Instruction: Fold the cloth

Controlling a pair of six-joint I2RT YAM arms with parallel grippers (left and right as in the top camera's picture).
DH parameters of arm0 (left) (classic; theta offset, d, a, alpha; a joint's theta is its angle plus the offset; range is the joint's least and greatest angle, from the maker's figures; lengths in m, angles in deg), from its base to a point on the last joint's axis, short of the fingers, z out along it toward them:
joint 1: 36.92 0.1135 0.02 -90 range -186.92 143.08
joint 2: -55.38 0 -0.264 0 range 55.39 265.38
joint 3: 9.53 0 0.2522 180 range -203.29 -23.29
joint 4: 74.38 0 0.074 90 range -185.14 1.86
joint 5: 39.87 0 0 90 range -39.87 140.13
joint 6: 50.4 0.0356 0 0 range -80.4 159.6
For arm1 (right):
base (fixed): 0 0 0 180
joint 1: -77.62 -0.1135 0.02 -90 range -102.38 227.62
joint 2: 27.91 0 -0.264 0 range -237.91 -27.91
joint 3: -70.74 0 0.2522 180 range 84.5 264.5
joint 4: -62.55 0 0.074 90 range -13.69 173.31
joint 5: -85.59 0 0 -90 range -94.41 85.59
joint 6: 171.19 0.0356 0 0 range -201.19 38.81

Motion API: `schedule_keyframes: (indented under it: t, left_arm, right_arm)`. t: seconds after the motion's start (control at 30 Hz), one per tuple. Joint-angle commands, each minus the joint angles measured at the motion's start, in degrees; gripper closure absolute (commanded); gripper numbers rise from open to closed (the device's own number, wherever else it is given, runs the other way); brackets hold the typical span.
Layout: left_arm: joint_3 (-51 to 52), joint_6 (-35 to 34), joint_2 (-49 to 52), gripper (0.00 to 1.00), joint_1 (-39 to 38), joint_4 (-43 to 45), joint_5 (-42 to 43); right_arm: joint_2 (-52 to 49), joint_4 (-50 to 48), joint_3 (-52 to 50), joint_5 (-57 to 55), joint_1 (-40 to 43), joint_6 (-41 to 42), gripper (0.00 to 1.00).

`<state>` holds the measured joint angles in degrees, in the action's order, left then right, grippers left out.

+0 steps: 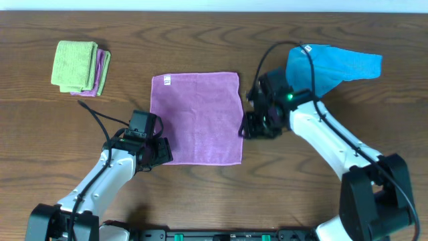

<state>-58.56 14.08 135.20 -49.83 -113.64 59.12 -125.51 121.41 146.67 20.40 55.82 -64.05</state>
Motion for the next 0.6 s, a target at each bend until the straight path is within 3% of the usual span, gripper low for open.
schedule_keyframes:
  t: [0.0, 0.17, 0.57]
  left_arm:
    - [0.37, 0.22, 0.00, 0.33, 0.15, 0.48, -0.57]
    - [0.37, 0.24, 0.00, 0.34, 0.15, 0.87, -0.59]
    - [0.37, 0.24, 0.00, 0.39, 0.15, 2.25, -0.57]
  right_arm:
    - [-0.11, -1.20, -4.26, 7.39, -0.68, -0.42, 0.64]
    - [-0.09, -4.17, -9.81, 8.39, -2.03, 1.29, 0.64]
    - [-0.11, -14.71, -16.55, 2.27, -4.55, 8.85, 0.54]
